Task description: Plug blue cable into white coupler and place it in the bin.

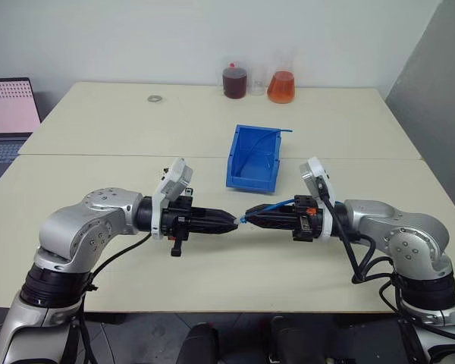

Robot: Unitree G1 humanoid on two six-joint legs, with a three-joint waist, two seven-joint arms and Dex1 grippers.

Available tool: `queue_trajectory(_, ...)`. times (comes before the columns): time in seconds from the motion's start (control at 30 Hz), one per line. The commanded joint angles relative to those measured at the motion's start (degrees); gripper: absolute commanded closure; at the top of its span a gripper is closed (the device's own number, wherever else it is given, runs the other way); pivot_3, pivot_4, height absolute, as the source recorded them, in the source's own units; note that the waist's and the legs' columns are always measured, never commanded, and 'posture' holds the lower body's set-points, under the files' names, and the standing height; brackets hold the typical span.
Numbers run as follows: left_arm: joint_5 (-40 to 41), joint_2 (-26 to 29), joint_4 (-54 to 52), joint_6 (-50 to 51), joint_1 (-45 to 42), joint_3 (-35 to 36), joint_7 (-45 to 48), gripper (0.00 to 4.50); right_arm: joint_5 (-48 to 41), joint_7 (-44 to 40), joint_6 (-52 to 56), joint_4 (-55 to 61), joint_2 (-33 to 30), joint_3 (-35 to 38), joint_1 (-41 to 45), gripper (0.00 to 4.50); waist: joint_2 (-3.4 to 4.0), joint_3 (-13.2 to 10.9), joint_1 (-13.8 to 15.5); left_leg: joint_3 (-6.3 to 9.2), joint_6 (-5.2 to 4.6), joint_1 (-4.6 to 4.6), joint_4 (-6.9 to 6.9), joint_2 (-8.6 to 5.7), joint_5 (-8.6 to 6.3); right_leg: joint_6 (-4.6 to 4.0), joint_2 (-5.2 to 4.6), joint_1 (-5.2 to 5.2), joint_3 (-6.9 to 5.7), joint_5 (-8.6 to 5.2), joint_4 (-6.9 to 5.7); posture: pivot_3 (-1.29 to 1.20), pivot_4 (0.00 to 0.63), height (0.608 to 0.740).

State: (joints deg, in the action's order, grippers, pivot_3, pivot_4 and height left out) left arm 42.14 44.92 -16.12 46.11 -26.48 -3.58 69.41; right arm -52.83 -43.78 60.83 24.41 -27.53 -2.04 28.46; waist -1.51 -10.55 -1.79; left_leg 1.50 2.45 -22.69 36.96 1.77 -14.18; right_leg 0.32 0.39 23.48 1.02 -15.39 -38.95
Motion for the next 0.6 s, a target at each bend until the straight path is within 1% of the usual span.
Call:
queue_trajectory(0.03,-2.62,0.65,-1.9,-3.29,0.4,-0.84,0.37,2.92,0.15,-0.56,-1.7,0.41,-0.74,0.39,0.21,4.37,0.0,0.0,0.02,0.02,0.0,-0.02,0.0,0.0,0.0,0.0,0.0,0.0,-0.01,0.0,0.0,0.0,0.15,0.74)
queue_trajectory(0.13,-3.34,0.57,-2.38,-3.78,0.64,-0.93,-0.16,2.25,0.89,-0.75,-2.51,0.22,-1.2,-0.02,0.0,4.37,0.0,0.0,0.03,0.02,0.0,-0.04,0.0,0.0,0.0,0.0,0.0,0.02,-0.02,0.0,0.0,0.0,0.15,0.74)
queue_trajectory(0.17,-3.67,0.92,-2.73,-3.75,0.92,-0.98,-0.31,2.11,1.39,-0.81,-2.98,0.21,-1.37,-0.21,-0.14,4.37,0.0,0.0,0.03,0.02,0.0,-0.05,0.01,0.0,0.0,0.0,0.0,0.02,-0.02,0.0,0.0,0.0,0.15,0.74)
queue_trajectory(0.23,-5.13,2.28,-3.68,-4.39,2.57,-0.67,-0.84,1.66,3.02,-1.12,-4.35,0.1,-2.05,-0.82,-0.48,4.37,0.0,0.0,-0.01,0.02,0.0,-0.04,0.0,0.0,0.0,0.0,0.0,0.02,-0.02,0.0,0.0,0.0,0.15,0.74)
queue_trajectory(0.33,-5.39,2.07,-4.67,-3.12,6.19,2.81,-5.76,1.11,5.22,-1.47,-6.41,-0.4,-3.01,-1.17,-1.31,4.37,0.0,0.0,-0.1,-0.03,0.0,-0.02,-0.02,0.01,0.0,0.0,0.0,0.04,0.02,0.0,0.0,0.0,0.15,0.74)
queue_trajectory(0.37,-6.09,1.64,-4.76,-3.36,7.84,4.28,-8.25,0.94,5.92,-1.64,-7.07,-0.51,-3.47,-1.2,-1.72,4.37,0.0,0.0,-0.07,-0.01,0.0,-0.04,-0.01,0.01,0.0,0.0,0.0,0.05,0.01,0.0,0.0,0.0,0.15,0.74)
queue_trajectory(0.4,-7.06,0.72,-4.64,-3.81,9.85,6.21,-11.67,0.66,6.66,-1.77,-7.73,-0.71,-3.85,-1.19,-2.17,4.37,0.0,0.0,-0.05,0.0,0.0,-0.06,-0.01,0.03,0.0,0.0,-0.01,0.07,0.01,0.0,0.0,0.0,0.15,0.74)
queue_trajectory(0.43,-7.66,0.07,-4.74,-4.13,11.29,7.46,-14.07,0.57,7.13,-1.93,-8.25,-0.77,-4.18,-1.17,-2.59,4.37,0.0,0.0,0.02,0.01,0.0,-0.06,-0.01,0.03,0.0,0.0,-0.01,0.08,0.0,0.0,0.02,0.0,0.15,0.74)
queue_trajectory(0.47,-9.19,-1.76,-4.44,-4.87,13.13,9.23,-18.5,0.3,7.68,-2.07,-8.81,-0.87,-4.5,-1.11,-3.1,4.37,0.0,0.0,0.02,0.02,0.0,-0.08,-0.01,0.04,0.0,0.0,-0.01,0.08,-0.01,0.0,0.03,0.0,0.15,0.74)
queue_trajectory(0.53,-13.03,-5.24,-3.54,-7.03,15.79,11.48,-26.36,0.06,8.6,-2.2,-9.79,-1.11,-4.85,-1.01,-3.83,4.37,0.0,0.0,0.04,0.01,0.0,-0.08,-0.01,0.04,0.0,0.0,-0.02,0.08,0.0,0.0,0.02,0.0,0.15,0.74)
queue_trajectory(0.6,-18.6,-9.7,-0.63,-8.24,15.82,13.57,-37.6,0.0,9.11,-2.0,-10.44,-1.47,-4.75,-0.86,-4.22,4.37,0.0,0.0,0.14,0.03,0.0,-0.08,0.01,0.02,0.0,0.0,-0.06,0.06,-0.02,0.0,0.01,0.0,0.15,0.74)
